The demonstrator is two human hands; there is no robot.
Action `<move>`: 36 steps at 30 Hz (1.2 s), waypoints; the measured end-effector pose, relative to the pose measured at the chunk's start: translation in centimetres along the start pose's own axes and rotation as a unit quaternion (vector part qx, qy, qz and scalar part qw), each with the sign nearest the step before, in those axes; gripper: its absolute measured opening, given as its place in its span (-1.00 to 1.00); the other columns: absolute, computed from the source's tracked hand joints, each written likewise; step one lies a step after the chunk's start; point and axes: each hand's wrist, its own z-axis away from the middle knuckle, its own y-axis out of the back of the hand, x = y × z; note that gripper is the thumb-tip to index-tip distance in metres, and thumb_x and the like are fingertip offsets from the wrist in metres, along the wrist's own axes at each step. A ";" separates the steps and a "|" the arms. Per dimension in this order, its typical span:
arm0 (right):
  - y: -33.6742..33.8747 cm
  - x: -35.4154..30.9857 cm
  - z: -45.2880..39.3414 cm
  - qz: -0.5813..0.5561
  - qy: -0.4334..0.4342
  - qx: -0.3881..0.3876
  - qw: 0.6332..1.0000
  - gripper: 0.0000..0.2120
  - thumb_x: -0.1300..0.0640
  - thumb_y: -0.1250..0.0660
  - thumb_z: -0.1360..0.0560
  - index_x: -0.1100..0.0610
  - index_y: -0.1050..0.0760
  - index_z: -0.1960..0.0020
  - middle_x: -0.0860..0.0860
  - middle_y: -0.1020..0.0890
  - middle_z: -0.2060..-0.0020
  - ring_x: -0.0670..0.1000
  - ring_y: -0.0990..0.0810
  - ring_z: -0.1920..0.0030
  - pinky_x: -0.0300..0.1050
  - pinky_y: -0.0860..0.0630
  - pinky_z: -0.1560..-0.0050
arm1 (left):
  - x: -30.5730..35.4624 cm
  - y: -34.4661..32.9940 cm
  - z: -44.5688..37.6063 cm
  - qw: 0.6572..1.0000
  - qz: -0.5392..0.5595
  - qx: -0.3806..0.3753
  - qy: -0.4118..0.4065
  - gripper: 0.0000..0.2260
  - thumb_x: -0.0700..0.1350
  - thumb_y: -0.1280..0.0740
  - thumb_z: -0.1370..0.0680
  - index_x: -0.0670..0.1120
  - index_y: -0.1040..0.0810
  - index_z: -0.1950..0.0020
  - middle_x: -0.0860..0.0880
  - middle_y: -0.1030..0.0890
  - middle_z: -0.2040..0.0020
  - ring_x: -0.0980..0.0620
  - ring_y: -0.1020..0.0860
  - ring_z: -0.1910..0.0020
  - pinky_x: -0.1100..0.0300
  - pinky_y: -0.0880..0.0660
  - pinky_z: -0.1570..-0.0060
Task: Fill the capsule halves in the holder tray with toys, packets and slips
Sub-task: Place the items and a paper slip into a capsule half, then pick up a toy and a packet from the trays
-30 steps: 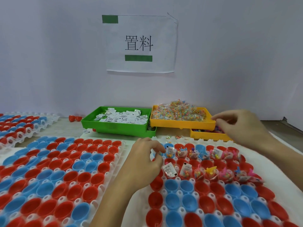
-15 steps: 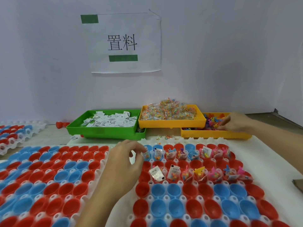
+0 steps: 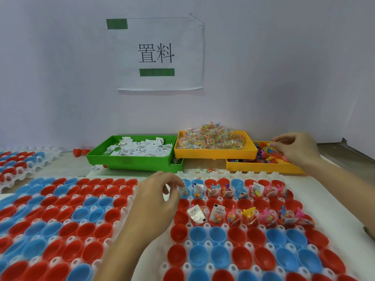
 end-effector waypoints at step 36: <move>-5.7 -18.2 13.7 0.155 0.306 -0.442 0.829 -0.99 0.16 -0.50 -0.48 0.07 -0.70 0.12 -0.08 -0.71 0.27 -0.17 -0.67 0.25 -0.12 -0.65 0.16 | -1.9 2.2 -0.1 0.956 0.075 -0.214 0.185 -0.94 -0.08 -0.48 -0.50 -0.03 -0.64 0.12 0.02 -0.66 0.21 0.21 -0.50 0.43 0.23 -0.55 0.26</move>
